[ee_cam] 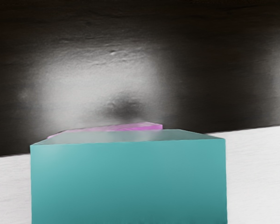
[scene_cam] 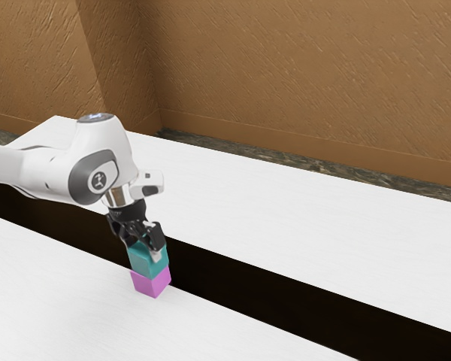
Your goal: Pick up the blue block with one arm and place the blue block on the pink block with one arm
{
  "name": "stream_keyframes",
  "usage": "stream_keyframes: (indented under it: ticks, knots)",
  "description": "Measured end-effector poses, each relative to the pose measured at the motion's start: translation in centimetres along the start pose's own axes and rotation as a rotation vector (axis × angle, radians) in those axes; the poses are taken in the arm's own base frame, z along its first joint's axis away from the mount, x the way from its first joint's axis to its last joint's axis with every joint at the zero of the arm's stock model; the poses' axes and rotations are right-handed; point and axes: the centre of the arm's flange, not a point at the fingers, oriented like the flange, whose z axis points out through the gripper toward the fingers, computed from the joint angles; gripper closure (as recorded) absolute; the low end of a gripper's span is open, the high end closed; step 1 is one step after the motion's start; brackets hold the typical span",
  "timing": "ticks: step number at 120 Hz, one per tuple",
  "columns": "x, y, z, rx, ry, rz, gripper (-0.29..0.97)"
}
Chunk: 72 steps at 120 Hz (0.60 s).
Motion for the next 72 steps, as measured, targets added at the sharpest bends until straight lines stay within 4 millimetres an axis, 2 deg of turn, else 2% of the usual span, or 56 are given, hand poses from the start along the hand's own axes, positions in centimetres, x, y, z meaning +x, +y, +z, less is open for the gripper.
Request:
stream_keyframes:
  ticks: [20,36,50,55,72]
  knots:
    - [-0.2,-0.6,-1.3,-0.007,0.022,-0.004,0.05]
    - [-0.4,-1.0,-3.4,-0.013,0.055,-0.002,0.04]
    - [-0.8,0.0,-8.1,-0.013,0.139,0.038,0.03]
    - [-0.9,0.2,-9.2,-0.008,0.153,0.050,0.03]
    - [-1.1,0.3,-9.9,0.013,0.147,0.069,0.02]
